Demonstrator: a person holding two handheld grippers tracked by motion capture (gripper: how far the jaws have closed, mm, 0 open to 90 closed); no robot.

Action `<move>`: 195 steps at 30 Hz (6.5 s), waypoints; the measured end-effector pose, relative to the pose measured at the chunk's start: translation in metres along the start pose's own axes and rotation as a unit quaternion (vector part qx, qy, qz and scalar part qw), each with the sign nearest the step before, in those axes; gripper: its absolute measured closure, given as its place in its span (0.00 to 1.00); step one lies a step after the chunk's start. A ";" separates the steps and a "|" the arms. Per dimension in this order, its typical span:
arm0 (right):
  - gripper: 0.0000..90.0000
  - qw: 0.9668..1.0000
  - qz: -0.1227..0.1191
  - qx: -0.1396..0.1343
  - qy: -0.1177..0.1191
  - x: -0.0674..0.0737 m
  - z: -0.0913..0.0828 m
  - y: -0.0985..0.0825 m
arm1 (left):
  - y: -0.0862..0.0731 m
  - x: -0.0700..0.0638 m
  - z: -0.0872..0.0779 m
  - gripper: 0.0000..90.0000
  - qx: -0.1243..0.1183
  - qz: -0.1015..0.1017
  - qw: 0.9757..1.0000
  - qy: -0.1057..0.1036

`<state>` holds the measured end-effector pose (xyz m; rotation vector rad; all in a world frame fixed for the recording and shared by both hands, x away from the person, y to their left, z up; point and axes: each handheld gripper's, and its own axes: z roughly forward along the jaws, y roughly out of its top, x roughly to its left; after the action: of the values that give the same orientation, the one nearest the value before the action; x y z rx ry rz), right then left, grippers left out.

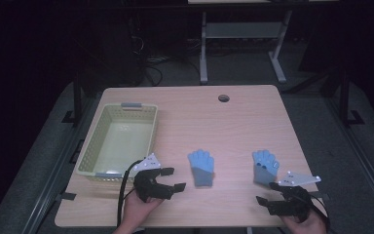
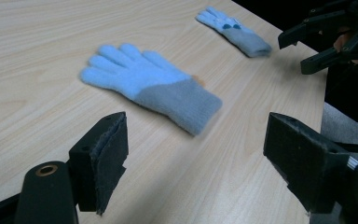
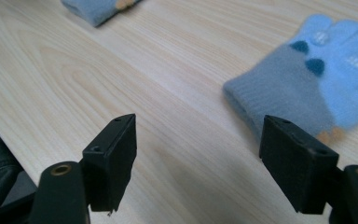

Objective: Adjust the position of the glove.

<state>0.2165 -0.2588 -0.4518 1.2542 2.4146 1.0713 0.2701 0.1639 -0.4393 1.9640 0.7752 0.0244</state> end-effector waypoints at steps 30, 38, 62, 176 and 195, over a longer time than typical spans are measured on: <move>0.26 0.999 -0.007 0.032 -0.001 -0.023 0.005 0.037 | 0.007 -0.009 -0.004 0.18 -0.008 0.003 1.000 -0.006; 0.30 0.999 -0.006 0.045 -0.007 -0.036 0.006 0.052 | 0.006 -0.009 -0.006 0.18 -0.005 0.006 1.000 -0.003; 0.79 0.985 -0.021 0.163 -0.054 -0.066 0.049 0.071 | 0.006 -0.012 -0.001 0.19 0.000 0.012 1.000 -0.009; 0.92 0.960 -0.194 0.176 0.095 0.068 0.130 0.184 | 0.004 -0.011 -0.012 0.22 -0.005 0.018 1.000 0.008; 0.85 0.975 -0.147 0.141 0.084 0.062 0.129 0.176 | 0.002 -0.012 -0.008 0.25 0.005 0.007 1.000 0.007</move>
<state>0.3510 -0.0800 -0.4141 0.8640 2.8486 0.7997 0.2597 0.1632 -0.4299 1.9812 0.7708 0.0426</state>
